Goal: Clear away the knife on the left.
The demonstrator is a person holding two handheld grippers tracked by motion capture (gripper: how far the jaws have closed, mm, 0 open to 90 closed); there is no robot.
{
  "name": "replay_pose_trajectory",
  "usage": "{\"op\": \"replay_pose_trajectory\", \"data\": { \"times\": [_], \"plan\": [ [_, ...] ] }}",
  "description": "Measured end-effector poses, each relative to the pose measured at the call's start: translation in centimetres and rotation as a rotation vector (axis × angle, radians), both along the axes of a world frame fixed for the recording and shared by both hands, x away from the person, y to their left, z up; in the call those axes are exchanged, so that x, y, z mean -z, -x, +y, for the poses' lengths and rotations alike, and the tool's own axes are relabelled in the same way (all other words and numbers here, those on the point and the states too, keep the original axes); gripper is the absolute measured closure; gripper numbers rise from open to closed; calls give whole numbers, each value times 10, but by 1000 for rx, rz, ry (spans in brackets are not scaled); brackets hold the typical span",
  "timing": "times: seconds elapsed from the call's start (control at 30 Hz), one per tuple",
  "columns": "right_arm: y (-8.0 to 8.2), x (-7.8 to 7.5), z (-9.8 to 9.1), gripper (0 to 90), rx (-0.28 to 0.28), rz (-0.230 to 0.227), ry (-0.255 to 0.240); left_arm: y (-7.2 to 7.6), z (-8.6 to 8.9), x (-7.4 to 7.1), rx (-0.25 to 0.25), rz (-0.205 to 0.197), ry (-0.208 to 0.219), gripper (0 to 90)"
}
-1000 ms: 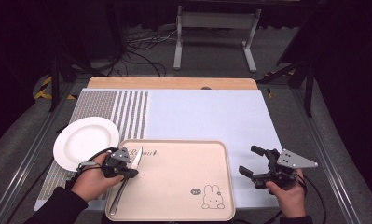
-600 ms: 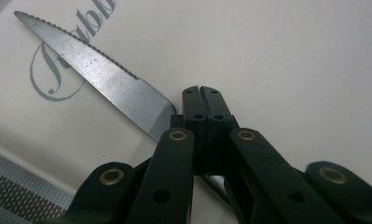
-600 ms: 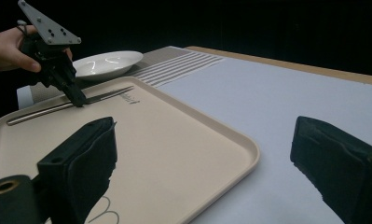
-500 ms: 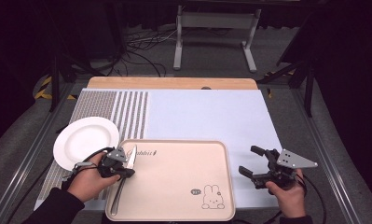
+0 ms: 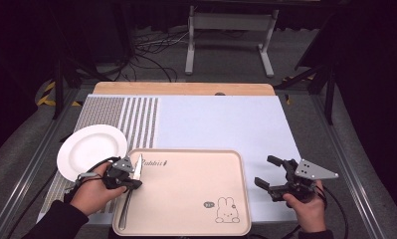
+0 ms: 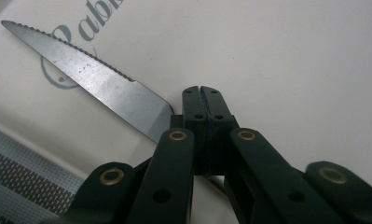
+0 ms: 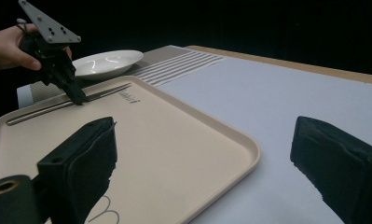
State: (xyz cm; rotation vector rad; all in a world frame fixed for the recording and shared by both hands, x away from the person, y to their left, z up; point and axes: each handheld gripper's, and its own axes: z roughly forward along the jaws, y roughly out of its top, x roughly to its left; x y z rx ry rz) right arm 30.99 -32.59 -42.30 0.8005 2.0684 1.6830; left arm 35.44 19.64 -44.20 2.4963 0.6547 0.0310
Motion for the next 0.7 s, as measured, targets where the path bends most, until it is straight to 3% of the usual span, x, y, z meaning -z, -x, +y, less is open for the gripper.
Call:
{"op": "replay_pose_trajectory", "data": {
  "times": [0.7],
  "plan": [
    [1,0,1,75,-3,1,2,1,5,0,-20,8,6,900]
  ]
}}
